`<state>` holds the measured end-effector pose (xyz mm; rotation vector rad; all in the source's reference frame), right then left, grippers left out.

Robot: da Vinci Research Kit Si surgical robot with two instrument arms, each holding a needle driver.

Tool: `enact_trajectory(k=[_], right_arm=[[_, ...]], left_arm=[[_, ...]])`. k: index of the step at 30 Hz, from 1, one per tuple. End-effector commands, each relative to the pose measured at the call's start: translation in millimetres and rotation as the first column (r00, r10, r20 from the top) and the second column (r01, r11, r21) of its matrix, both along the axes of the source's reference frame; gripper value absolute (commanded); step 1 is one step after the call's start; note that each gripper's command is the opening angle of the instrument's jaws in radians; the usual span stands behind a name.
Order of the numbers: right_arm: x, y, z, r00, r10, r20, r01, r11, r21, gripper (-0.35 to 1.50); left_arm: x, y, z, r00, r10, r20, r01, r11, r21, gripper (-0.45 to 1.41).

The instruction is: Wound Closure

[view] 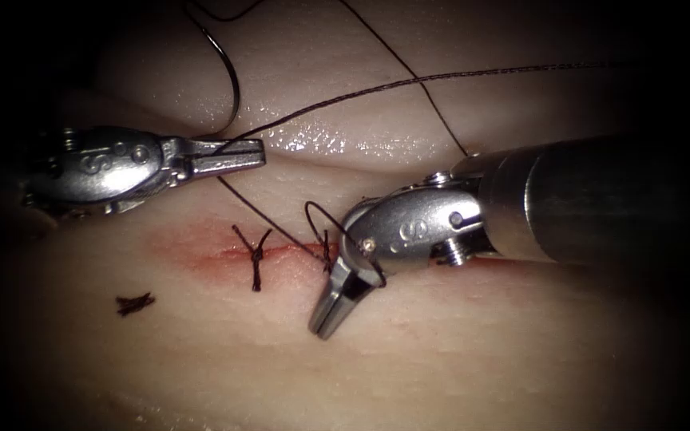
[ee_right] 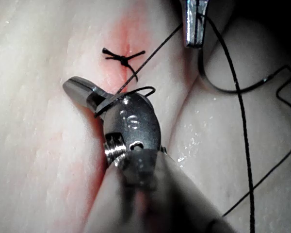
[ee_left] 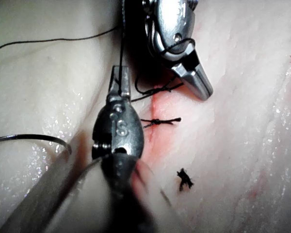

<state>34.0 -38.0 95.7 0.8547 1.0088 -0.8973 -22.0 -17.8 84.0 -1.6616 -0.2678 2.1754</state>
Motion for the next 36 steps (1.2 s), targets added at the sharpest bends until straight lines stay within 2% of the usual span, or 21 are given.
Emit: enact_trajectory(k=[1,5,12,15,22,36], right_arm=[[0.8,0.2,0.4,1.000,-0.006,0.006,0.006,1.000,-0.005,-0.35],[1.0,1.3,-0.3,1.000,0.028,0.005,-0.028,1.000,-0.011,-0.35],[1.1,5.5,-1.6,0.991,0.134,0.003,-0.134,0.991,0.017,-0.35],[1.2,6.4,-1.7,0.986,0.166,-0.004,-0.165,0.985,0.042,-0.35],[1.7,7.5,-0.8,0.977,0.213,-0.020,-0.211,0.974,0.077,-0.35],[1.7,8.3,0.7,0.963,0.269,0.031,-0.271,0.959,0.089,-0.35]], left_arm=[[-0.5,-0.4,0.5,1.000,0.000,0.001,0.000,1.000,0.000,-0.45],[-0.6,-0.9,0.2,1.000,0.001,0.000,-0.001,1.000,-0.001,-0.45],[-0.9,-3.1,-1.4,1.000,0.005,0.002,-0.005,1.000,-0.003,-0.45],[-1.0,-4.2,-2.3,1.000,0.006,0.001,-0.006,1.000,-0.003,-0.45],[-2.3,-8.0,-5.8,1.000,0.000,-0.009,0.000,1.000,-0.010,-0.45],[-6.8,-16.8,-12.4,0.997,0.064,0.033,-0.062,0.997,-0.036,-0.45]])
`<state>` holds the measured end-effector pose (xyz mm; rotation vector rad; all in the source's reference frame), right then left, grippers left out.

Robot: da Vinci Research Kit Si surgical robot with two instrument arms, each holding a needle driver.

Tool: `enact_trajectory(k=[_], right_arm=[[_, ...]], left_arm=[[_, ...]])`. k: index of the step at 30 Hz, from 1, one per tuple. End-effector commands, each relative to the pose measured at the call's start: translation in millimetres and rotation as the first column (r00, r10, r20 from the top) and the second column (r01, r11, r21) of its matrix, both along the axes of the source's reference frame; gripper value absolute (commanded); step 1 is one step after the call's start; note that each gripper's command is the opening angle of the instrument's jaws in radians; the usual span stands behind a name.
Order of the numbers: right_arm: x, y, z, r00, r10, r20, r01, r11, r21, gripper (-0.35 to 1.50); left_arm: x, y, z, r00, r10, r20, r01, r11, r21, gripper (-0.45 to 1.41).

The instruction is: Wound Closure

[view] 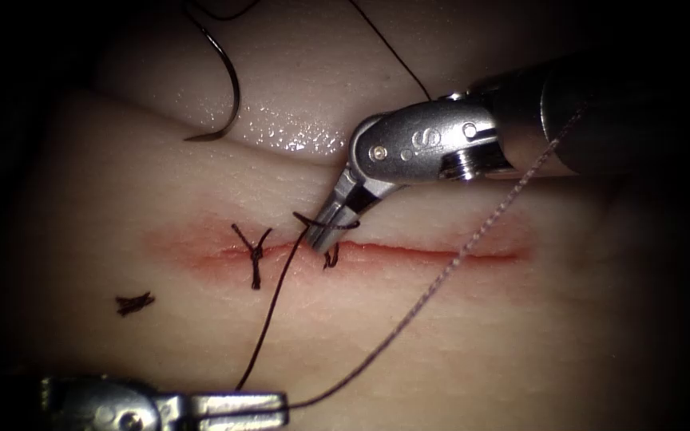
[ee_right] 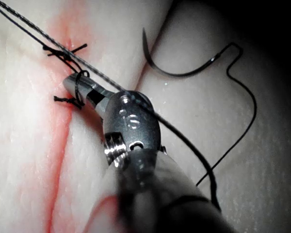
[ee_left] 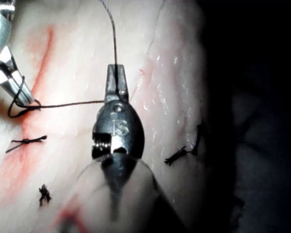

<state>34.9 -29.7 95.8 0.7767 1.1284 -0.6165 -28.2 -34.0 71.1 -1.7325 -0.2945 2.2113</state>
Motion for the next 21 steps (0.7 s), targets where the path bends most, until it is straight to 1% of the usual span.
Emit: enact_trajectory(k=[1,9,16,21], right_arm=[[0.9,0.0,0.8,1.000,0.008,0.005,-0.008,1.000,0.010,-0.35],[0.9,0.3,1.2,0.999,0.025,0.024,-0.025,1.000,0.013,-0.35],[0.9,0.7,2.4,0.998,0.041,0.047,-0.042,0.999,0.013,-0.35],[0.9,0.9,3.1,0.998,0.047,0.051,-0.048,0.999,0.009,-0.35]], left_arm=[[-1.3,-1.7,-0.5,1.000,0.016,0.021,-0.016,1.000,-0.001,-0.45],[-3.6,-5.0,-4.8,0.997,0.050,0.061,-0.049,0.999,-0.014,-0.45],[-4.7,-6.8,-8.1,0.993,0.073,0.089,-0.071,0.997,-0.018,-0.45],[-5.2,-7.7,-9.9,0.991,0.088,0.106,-0.086,0.996,-0.022,-0.45]])
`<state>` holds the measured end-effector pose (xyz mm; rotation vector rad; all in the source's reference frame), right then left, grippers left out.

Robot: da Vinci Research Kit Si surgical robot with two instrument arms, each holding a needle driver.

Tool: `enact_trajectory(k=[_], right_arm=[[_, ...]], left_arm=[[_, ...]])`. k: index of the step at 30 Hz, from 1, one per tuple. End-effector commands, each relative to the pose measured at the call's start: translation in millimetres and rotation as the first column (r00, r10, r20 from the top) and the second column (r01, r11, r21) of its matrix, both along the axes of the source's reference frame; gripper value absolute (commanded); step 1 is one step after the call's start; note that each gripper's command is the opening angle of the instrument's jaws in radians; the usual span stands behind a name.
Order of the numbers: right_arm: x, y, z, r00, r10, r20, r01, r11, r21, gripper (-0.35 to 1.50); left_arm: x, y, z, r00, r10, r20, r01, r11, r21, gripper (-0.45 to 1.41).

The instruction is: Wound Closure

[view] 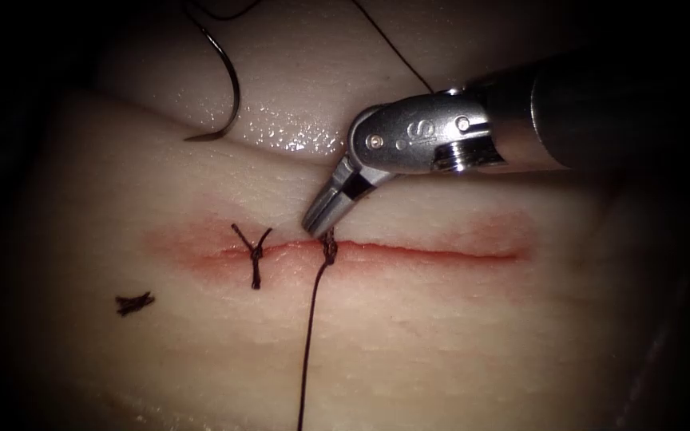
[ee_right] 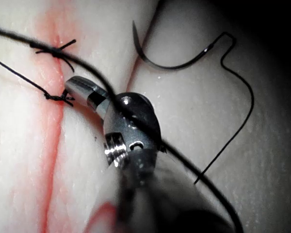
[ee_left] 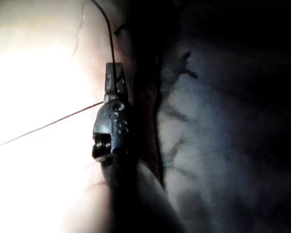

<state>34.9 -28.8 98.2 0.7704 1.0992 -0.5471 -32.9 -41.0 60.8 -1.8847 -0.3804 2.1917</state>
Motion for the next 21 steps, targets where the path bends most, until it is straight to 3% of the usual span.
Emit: enact_trajectory(k=[1,10,21], right_arm=[[0.9,0.1,0.7,1.000,0.001,-0.002,-0.001,1.000,-0.002,-0.35],[1.3,0.3,1.5,1.000,0.013,0.012,-0.013,1.000,-0.006,-0.35],[1.3,0.5,4.2,0.998,0.041,0.053,-0.038,0.998,-0.039,-0.35]], left_arm=[[-0.6,-0.9,0.2,1.000,0.003,0.003,-0.003,1.000,0.001,-0.45],[-1.5,-4.1,-2.4,0.999,0.029,0.023,-0.028,0.999,-0.021,-0.45],[-2.3,-7.2,-2.8,0.998,0.054,0.040,-0.053,0.998,-0.026,-0.45]])
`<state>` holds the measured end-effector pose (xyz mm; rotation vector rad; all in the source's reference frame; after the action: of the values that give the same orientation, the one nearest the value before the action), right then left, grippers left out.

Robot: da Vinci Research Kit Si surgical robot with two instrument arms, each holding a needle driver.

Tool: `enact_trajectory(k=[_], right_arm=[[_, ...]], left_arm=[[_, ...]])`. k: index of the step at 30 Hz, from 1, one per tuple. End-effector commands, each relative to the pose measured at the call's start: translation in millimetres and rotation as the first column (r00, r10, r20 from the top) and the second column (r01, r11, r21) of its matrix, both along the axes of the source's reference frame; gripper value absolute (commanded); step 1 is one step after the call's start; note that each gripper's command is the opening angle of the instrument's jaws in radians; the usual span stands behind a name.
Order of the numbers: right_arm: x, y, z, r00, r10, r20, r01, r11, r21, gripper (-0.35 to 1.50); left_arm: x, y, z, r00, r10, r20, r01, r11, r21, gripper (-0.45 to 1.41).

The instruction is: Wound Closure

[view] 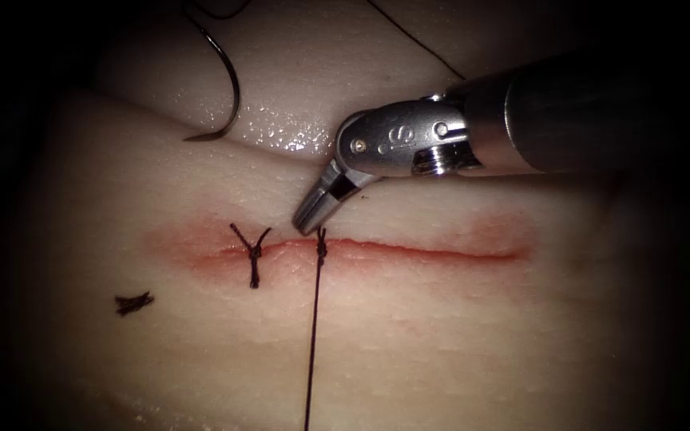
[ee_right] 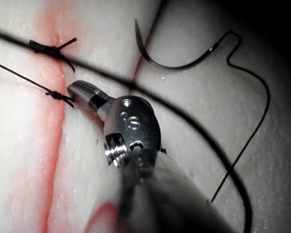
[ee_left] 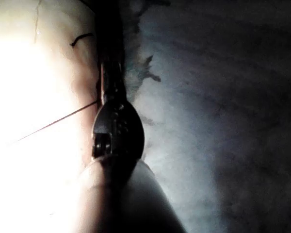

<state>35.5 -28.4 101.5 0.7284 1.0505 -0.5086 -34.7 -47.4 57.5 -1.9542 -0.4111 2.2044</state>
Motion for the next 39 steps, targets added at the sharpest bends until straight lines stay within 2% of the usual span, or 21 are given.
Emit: enact_trajectory(k=[1,9,16,23,24,25,27,30,34,39], right_arm=[[0.6,0.2,1.0,1.000,0.001,0.007,-0.001,1.000,-0.011,-0.35],[0.1,1.4,2.0,0.999,0.021,0.046,-0.019,0.998,-0.053,-0.35],[0.2,1.2,2.0,0.998,0.027,0.051,-0.024,0.998,-0.059,-0.35],[0.6,0.2,0.6,0.997,0.080,0.023,-0.079,0.997,-0.019,-0.35],[0.5,0.2,0.2,0.994,0.103,0.023,-0.102,0.994,-0.029,-0.13],[0.5,0.2,-0.1,0.993,0.116,0.034,-0.116,0.993,-0.027,0.42],[0.4,0.1,-0.9,0.987,0.154,0.035,-0.153,0.988,-0.028,0.96],[-0.1,0.1,-2.0,0.982,0.183,0.039,-0.183,0.983,-0.002,1.11],[-1.1,1.1,-3.8,0.958,0.280,0.057,-0.282,0.959,0.026,1.31],[-3.2,4.1,-5.4,0.888,0.448,0.099,-0.453,0.891,0.034,1.41]], left_arm=[[-0.6,-1.0,0.5,1.000,0.005,0.003,-0.005,1.000,0.005,-0.45],[-1.0,-2.4,0.6,1.000,0.019,0.012,-0.019,1.000,0.013,-0.45],[-1.1,-2.7,0.9,1.000,0.023,0.015,-0.023,1.000,0.021,-0.45],[-1.0,-0.9,0.3,0.999,0.028,0.029,-0.029,0.999,0.038,-0.45],[-0.8,-0.2,0.0,0.999,0.025,0.030,-0.027,0.998,0.050,-0.45],[-0.6,0.5,-0.3,0.999,0.024,0.031,-0.026,0.999,0.045,-0.45],[-0.1,2.4,-1.0,0.999,0.030,0.046,-0.032,0.997,0.063,-0.45],[0.6,5.6,-2.0,0.997,0.033,0.065,-0.036,0.998,0.048,-0.45],[1.4,9.6,-3.2,0.997,0.034,0.068,-0.036,0.999,0.028,-0.45],[2.1,13.4,-4.2,0.997,0.054,0.053,-0.055,0.998,0.007,-0.45]])
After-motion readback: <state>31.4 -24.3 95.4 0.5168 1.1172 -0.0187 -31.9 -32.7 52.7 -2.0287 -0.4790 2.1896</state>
